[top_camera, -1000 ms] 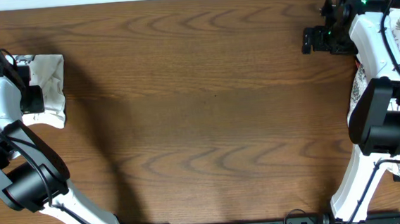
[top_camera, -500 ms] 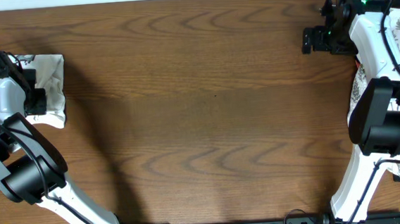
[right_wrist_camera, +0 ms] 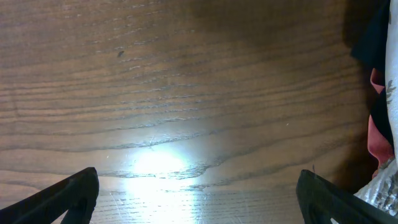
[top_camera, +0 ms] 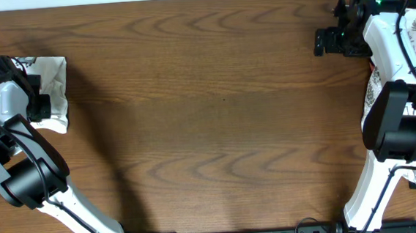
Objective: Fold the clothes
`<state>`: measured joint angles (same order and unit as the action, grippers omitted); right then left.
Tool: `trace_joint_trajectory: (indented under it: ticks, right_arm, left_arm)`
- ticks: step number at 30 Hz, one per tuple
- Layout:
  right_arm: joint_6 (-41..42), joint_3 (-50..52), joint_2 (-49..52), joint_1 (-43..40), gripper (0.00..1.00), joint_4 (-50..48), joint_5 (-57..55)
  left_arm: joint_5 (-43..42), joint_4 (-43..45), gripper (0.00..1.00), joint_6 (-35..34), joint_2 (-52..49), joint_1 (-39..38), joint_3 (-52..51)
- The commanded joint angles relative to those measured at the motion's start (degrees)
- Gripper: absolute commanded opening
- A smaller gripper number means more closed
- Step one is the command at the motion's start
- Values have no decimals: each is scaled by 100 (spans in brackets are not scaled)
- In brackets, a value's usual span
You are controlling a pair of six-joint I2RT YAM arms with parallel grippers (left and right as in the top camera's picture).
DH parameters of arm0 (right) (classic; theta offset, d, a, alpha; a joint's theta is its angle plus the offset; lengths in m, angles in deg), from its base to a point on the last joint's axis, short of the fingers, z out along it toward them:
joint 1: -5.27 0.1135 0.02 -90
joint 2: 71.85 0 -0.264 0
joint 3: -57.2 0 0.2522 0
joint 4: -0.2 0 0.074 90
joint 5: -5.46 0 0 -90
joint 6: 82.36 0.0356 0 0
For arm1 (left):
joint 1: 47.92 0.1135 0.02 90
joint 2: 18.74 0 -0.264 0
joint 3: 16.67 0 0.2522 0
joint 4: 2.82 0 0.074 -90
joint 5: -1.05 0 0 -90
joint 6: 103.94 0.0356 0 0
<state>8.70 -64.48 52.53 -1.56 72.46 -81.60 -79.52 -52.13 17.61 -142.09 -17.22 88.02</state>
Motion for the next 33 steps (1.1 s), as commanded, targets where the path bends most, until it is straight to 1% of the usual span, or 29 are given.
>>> trace_joint_trajectory:
  ticks: [1, 11, 24, 29, 31, 33]
  right_arm:
    - [61, 15, -37, 13, 99, 2, -35]
    - [61, 15, -37, 13, 99, 2, -35]
    - [61, 15, -37, 13, 99, 2, -35]
    - [61, 15, -37, 13, 99, 2, -35]
    - [61, 15, -37, 13, 99, 2, -35]
    - [63, 15, -37, 13, 99, 2, -35]
  left_arm:
    - [28, 4, 6, -35, 164, -63, 2]
    - [28, 0, 6, -76, 820, -363, 44]
    - [26, -299, 6, -72, 787, -476, -81]
    - [22, -295, 7, -72, 750, -476, -227]
    - [2, -275, 15, -72, 750, -476, -286]
    - [-116, -278, 16, -68, 750, -476, -289]
